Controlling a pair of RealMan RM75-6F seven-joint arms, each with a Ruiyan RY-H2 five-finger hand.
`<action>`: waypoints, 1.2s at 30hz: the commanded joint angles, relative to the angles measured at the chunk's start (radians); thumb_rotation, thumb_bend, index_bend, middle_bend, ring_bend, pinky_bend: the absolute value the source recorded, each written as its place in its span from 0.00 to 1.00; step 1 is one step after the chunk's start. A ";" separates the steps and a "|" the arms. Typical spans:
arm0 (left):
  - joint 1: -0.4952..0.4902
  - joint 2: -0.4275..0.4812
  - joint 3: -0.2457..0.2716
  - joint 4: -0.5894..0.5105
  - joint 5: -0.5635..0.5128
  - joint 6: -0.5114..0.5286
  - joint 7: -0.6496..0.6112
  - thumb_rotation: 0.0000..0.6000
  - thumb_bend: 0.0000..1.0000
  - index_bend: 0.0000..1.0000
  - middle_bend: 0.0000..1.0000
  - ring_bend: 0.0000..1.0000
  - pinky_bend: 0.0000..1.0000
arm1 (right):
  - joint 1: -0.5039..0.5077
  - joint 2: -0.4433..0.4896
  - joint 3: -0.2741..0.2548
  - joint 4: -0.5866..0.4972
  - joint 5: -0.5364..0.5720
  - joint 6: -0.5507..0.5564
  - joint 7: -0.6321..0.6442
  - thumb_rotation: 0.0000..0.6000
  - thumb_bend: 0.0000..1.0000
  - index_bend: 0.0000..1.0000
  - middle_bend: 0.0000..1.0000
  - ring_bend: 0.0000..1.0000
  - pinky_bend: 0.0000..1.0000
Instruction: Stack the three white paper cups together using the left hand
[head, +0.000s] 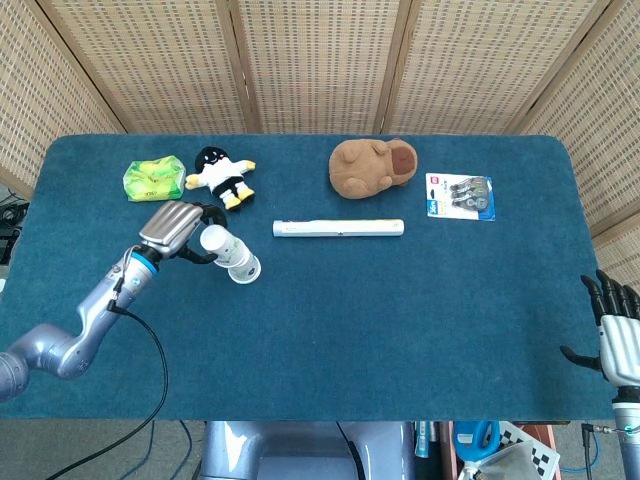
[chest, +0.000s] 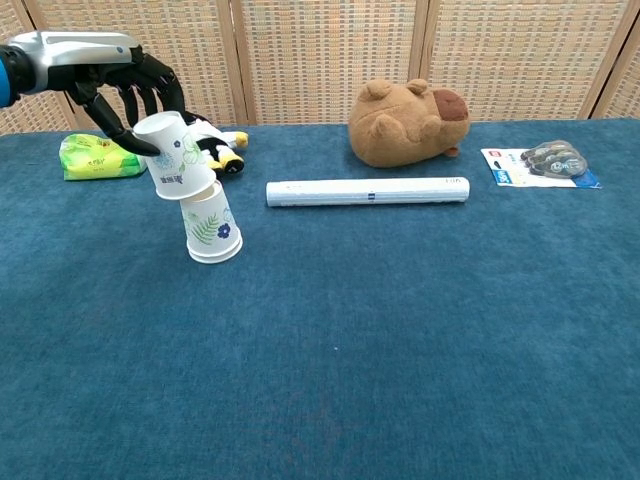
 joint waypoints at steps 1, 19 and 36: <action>-0.007 -0.007 0.003 0.002 -0.009 -0.007 0.016 1.00 0.23 0.43 0.43 0.39 0.42 | 0.000 0.000 -0.001 0.001 0.000 -0.002 0.001 1.00 0.00 0.00 0.00 0.00 0.00; 0.009 -0.047 0.007 0.004 0.007 0.088 0.052 1.00 0.22 0.00 0.00 0.00 0.00 | -0.001 0.002 0.001 -0.002 0.003 -0.002 0.002 1.00 0.00 0.00 0.00 0.00 0.00; 0.539 0.036 0.162 -0.117 -0.010 0.721 0.131 1.00 0.22 0.00 0.00 0.00 0.00 | -0.011 0.006 -0.022 -0.056 -0.063 0.043 -0.022 1.00 0.00 0.00 0.00 0.00 0.00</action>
